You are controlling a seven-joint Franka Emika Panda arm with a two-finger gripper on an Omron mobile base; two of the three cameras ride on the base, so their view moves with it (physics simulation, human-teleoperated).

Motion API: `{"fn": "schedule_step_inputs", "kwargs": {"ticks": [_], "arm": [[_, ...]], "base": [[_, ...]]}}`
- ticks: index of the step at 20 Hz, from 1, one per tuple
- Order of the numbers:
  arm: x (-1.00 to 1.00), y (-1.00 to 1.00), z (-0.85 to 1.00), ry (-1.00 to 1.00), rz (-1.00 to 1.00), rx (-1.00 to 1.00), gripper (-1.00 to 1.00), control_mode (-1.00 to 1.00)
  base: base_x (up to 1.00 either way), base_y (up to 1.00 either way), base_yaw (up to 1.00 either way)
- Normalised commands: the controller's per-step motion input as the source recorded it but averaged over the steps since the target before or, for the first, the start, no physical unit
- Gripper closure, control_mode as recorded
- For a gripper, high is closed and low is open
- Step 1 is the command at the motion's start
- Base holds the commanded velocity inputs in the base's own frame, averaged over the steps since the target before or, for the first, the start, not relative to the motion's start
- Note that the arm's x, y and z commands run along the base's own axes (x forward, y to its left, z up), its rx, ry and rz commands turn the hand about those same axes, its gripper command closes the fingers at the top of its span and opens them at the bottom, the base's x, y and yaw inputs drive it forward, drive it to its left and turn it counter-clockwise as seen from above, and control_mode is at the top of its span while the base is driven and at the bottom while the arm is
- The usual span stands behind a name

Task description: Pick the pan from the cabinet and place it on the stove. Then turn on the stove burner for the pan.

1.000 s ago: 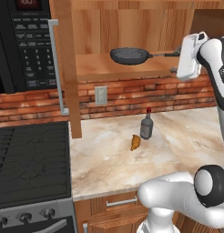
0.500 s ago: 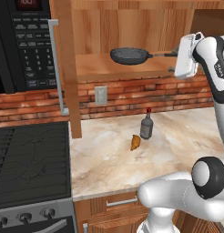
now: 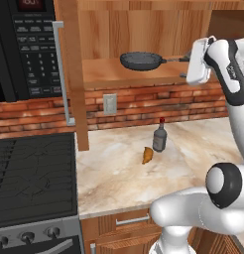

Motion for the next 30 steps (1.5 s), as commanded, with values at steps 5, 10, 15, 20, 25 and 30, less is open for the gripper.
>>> {"fn": "schedule_step_inputs", "kwargs": {"ticks": [5, 10, 15, 20, 25, 30], "arm": [[0.28, -0.01, -0.06, 0.00, 0.00, 0.00, -1.00, -1.00], [0.29, -0.01, -0.07, 0.00, 0.00, 0.00, -1.00, -1.00], [0.25, 0.00, -0.05, 0.00, 0.00, 0.00, -1.00, -1.00], [0.19, 0.00, 0.00, 0.00, 0.00, 0.00, -1.00, -1.00], [0.23, 0.00, 0.00, 0.00, 0.00, 0.00, -1.00, -1.00], [0.23, 0.00, 0.00, 0.00, 0.00, 0.00, -1.00, -1.00]], "base": [[0.00, 0.00, 0.00], [0.00, 0.00, 0.00], [0.00, 0.00, 0.00], [0.00, 0.00, 0.00], [0.00, 0.00, 0.00], [0.00, 0.00, 0.00]]}}
